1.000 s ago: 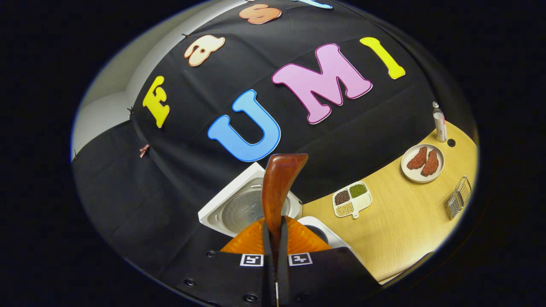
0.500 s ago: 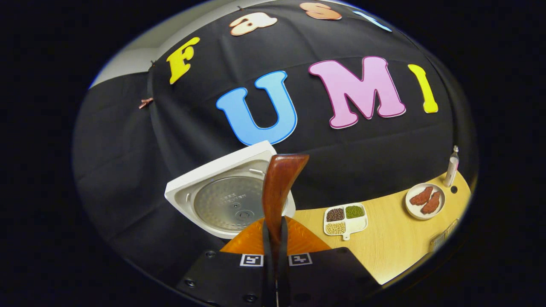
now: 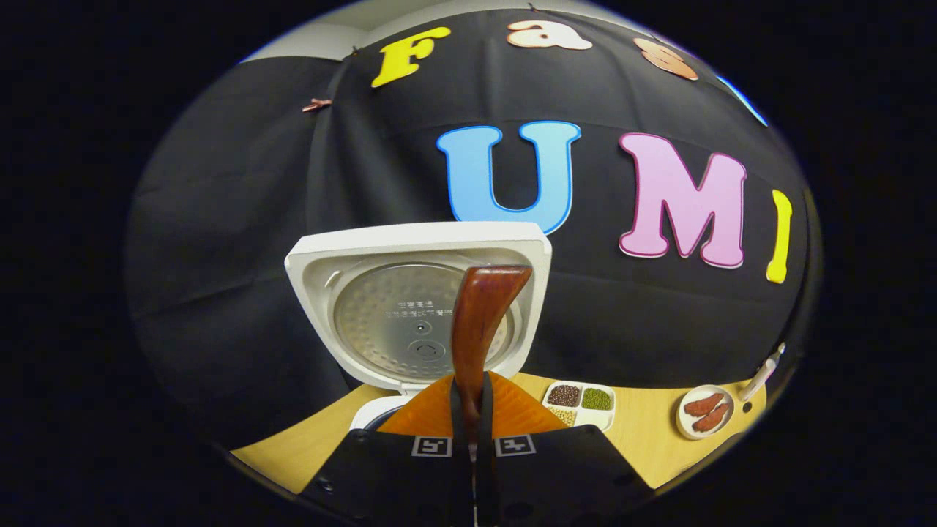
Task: Close the left gripper, press the button to open the rice cooker; take a wooden spoon from the chopstick holder with the right hand, scoop a spoonful of rice and pour it into the rice cooker, then put the wooden spoon back into the chopstick holder.
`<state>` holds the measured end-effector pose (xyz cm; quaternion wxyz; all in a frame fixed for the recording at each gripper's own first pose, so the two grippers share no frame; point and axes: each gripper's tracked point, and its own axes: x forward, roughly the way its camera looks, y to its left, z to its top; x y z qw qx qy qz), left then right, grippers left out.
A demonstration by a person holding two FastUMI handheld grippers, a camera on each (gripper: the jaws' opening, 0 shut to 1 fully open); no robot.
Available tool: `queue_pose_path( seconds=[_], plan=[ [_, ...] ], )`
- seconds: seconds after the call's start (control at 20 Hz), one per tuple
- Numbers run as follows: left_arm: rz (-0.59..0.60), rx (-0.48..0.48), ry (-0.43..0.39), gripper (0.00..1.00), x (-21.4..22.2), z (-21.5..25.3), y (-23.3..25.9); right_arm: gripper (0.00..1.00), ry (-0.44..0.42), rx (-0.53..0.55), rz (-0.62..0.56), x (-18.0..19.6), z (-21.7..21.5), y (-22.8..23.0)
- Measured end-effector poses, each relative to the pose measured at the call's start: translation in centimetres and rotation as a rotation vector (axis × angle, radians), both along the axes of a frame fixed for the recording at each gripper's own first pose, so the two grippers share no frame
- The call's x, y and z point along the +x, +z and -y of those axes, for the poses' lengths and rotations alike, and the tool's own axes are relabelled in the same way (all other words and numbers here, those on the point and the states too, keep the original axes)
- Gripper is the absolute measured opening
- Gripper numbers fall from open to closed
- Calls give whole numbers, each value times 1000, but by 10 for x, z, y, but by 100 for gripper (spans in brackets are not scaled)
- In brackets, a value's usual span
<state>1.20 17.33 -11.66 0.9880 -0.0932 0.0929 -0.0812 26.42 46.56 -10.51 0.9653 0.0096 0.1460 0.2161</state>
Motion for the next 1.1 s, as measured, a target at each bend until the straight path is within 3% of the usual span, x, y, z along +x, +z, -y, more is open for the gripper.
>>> queue_pose_path(
  seconds=[0.35,0.4,0.45,0.7,0.8,0.85,1.1],
  plan=[
    [-7,-10,14,94,2,-6,-2,7,236,-315,208,-28,-44,-4],
    [-7,-9,14,94,1,-6,-3,11,270,-348,234,-34,-49,-6],
    [-5,-7,14,94,1,-6,-3,7,298,-373,258,-39,-55,-7],
    [-5,-6,13,94,0,-7,-2,7,387,-498,331,-55,-68,-20],
    [-1,-4,17,94,-2,-7,-2,7,359,-426,276,-54,-65,-23],
    [-1,-4,18,94,-2,-7,-2,10,321,-368,234,-46,-59,-22],
    [-2,-4,19,94,-6,-5,0,7,112,-19,-30,-21,-26,-18]
  ],
)
